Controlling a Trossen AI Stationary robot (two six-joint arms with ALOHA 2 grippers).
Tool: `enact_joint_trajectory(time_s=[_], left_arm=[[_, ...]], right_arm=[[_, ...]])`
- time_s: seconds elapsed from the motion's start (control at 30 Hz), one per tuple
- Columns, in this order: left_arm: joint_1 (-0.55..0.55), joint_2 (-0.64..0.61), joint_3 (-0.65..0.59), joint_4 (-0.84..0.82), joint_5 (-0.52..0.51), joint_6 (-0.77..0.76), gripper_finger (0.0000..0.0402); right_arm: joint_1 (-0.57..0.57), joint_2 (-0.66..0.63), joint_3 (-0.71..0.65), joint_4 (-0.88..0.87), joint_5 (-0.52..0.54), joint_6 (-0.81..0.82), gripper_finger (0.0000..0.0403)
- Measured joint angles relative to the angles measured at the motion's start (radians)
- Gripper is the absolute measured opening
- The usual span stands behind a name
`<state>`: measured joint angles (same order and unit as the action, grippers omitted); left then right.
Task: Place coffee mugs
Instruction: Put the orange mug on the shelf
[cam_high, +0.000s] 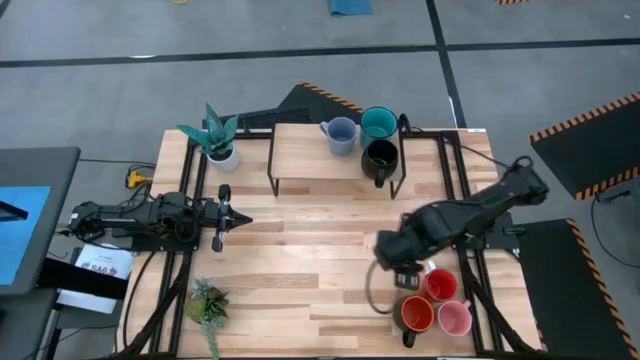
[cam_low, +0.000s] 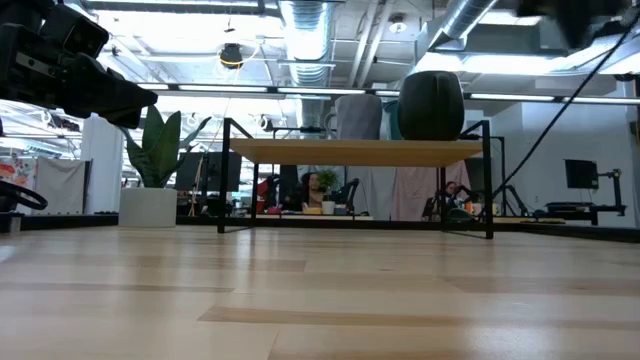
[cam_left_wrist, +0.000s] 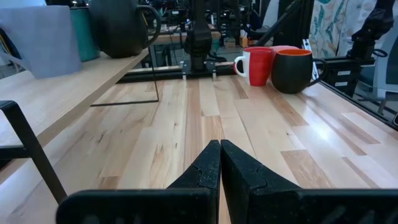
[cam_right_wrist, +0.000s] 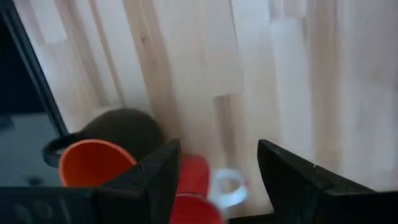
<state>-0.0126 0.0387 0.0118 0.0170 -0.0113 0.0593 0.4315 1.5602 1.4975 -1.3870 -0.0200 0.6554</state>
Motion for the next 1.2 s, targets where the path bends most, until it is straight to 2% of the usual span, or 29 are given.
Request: enact_joint_trajectory(time_s=[0.17, 0.33, 0.5, 0.67, 0.83, 1.07, 1.2], left_arm=[[0.000, 0.000, 0.000, 0.000, 0.000, 0.000, 0.0000], [0.000, 0.000, 0.000, 0.000, 0.000, 0.000, 0.0000], [0.000, 0.000, 0.000, 0.000, 0.000, 0.000, 0.0000], [0.000, 0.000, 0.000, 0.000, 0.000, 0.000, 0.0000], [0.000, 0.000, 0.000, 0.000, 0.000, 0.000, 0.0000], [0.000, 0.000, 0.000, 0.000, 0.000, 0.000, 0.0000], [0.000, 0.000, 0.000, 0.000, 0.000, 0.000, 0.0000]], right_arm=[[0.105, -0.133, -0.189, 0.124, -0.010, 0.322, 0.0240], [0.220, -0.188, -0.270, 0.143, -0.030, 0.599, 0.0240], [0.306, -0.184, -0.307, 0.135, 0.020, 0.841, 0.0240], [0.312, -0.132, -0.316, 0.136, 0.049, 1.035, 0.0240], [0.311, -0.063, -0.316, 0.117, 0.045, 1.068, 0.0240], [0.296, 0.007, -0.316, -0.011, -0.013, 1.091, 0.0240], [0.286, 0.027, -0.316, 0.020, -0.027, 1.057, 0.0240]])
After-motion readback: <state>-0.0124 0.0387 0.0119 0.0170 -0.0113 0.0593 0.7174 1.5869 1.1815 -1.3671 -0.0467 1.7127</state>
